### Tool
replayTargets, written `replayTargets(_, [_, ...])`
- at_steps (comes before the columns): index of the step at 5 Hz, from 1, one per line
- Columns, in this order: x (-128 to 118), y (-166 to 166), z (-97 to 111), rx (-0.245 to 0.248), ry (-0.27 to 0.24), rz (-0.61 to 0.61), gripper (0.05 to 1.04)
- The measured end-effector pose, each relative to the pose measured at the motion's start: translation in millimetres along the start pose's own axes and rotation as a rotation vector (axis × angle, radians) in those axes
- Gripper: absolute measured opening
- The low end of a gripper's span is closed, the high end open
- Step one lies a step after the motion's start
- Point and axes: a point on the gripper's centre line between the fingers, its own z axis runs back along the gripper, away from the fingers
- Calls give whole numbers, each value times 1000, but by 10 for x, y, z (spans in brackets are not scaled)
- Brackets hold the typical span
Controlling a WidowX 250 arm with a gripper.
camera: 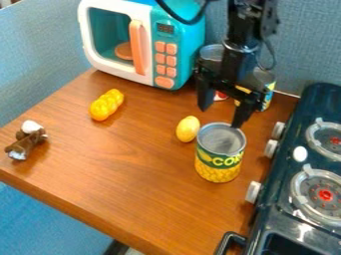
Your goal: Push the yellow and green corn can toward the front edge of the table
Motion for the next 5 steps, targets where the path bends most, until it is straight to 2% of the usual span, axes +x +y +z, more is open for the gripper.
replayTargets(1, [93, -92, -83, -10, -36, 66, 1001])
replayTargets(3, [216, -84, -57, -10, -96, 155, 1001])
replayTargets(4, [207, -57, -138, 15, -81, 155, 1001])
replayTargets(5, [41, -43, -333, 35, -35, 161, 1001])
